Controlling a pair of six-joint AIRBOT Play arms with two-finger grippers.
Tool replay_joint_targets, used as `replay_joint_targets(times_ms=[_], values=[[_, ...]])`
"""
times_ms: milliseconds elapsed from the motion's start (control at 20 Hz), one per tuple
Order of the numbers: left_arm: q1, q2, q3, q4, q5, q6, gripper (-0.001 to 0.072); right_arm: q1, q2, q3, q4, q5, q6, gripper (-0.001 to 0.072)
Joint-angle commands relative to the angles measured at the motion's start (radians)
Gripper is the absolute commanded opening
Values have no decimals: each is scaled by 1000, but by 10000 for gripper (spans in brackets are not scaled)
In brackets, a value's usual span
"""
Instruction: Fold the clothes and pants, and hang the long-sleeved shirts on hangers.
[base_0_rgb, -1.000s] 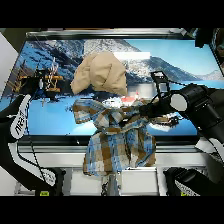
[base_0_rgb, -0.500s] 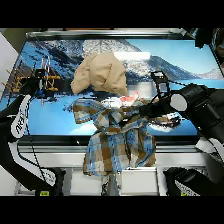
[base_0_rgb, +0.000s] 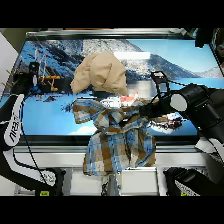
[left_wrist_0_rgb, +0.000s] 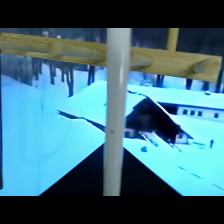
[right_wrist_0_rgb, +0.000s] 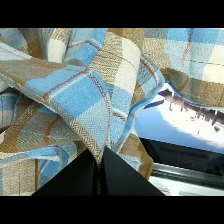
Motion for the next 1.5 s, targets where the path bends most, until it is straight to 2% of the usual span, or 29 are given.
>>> replay_joint_targets(times_ms=[0,150,300,450,650,700,850,1050,1200,1300,1450], values=[[-1,100,1,4,-25,6,18,1,0,0,0,0,0,23],[-13,176,1,0,-69,19,18,1,0,0,0,0,0,23],[-57,267,1,-119,-94,121,17,1,0,0,0,0,0,23],[-115,373,1,-341,-143,332,18,1,0,0,0,0,0,23],[-179,499,1,-630,-340,769,18,1,0,0,0,0,0,23],[-181,522,1,-681,-407,842,18,1,0,0,0,0,0,23],[-180,563,1,-665,-578,854,18,1,0,0,0,0,0,23],[-167,582,1,-677,-600,866,17,1,0,0,0,0,0,22],[-89,595,-30,-851,-719,1045,15,1,0,0,0,0,0,23],[-18,654,-134,-973,-729,1197,15,1,0,0,0,0,0,22],[47,769,-330,-984,-741,1306,16,1,0,0,0,0,0,23]])
